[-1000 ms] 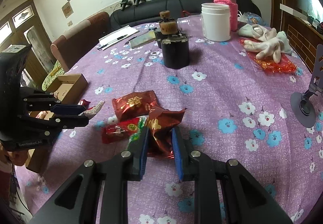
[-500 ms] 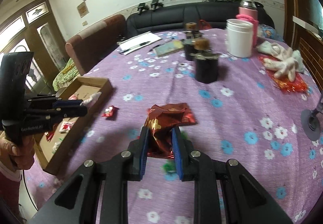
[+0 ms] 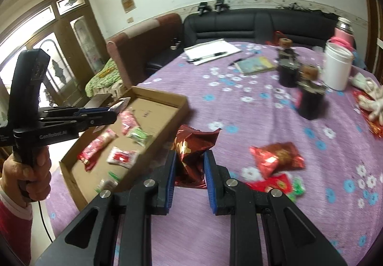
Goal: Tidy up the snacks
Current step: 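Carry both held snacks over the box and open both grippers to drop them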
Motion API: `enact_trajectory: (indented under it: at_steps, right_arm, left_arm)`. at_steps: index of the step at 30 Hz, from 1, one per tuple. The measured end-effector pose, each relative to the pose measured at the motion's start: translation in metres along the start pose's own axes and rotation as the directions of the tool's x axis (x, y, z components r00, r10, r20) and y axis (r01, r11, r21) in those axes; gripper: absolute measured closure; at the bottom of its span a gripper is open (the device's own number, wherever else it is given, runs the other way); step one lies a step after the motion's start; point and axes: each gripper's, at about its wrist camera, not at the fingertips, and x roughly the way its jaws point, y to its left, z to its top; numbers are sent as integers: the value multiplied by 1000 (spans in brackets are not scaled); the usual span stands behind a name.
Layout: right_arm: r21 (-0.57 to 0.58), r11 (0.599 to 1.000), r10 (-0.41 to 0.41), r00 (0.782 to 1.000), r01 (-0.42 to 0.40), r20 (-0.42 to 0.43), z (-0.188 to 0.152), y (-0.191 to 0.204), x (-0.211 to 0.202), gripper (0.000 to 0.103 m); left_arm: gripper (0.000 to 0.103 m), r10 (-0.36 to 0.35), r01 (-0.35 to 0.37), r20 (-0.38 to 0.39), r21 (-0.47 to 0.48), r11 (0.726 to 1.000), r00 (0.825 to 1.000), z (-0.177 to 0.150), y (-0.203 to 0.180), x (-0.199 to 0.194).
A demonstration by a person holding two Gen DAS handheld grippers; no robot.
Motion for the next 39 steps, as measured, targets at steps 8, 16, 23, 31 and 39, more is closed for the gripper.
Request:
enact_trajectory:
  at_steps: [8, 16, 23, 31, 39]
  right_arm:
    - [-34, 997, 66, 998, -66, -12, 22, 42, 33, 81]
    - [-72, 993, 92, 995, -95, -44, 44, 77, 79, 81]
    - [-77, 993, 86, 993, -92, -77, 55, 88, 114, 81]
    - [-77, 995, 56, 993, -64, -103, 59, 86, 140, 81]
    - [-76, 996, 40, 992, -49, -123, 56, 80, 151, 81]
  left_arm:
    - [84, 98, -96, 23, -102, 990, 995, -2, 44, -10]
    - [84, 186, -182, 11, -142, 973, 983, 7, 74, 3]
    - [84, 217, -221, -42, -157, 963, 975, 15, 95, 36]
    - [84, 219, -228, -82, -127, 965, 972, 34, 97, 67]
    - [83, 220, -237, -138, -122, 964, 966, 37, 99, 95]
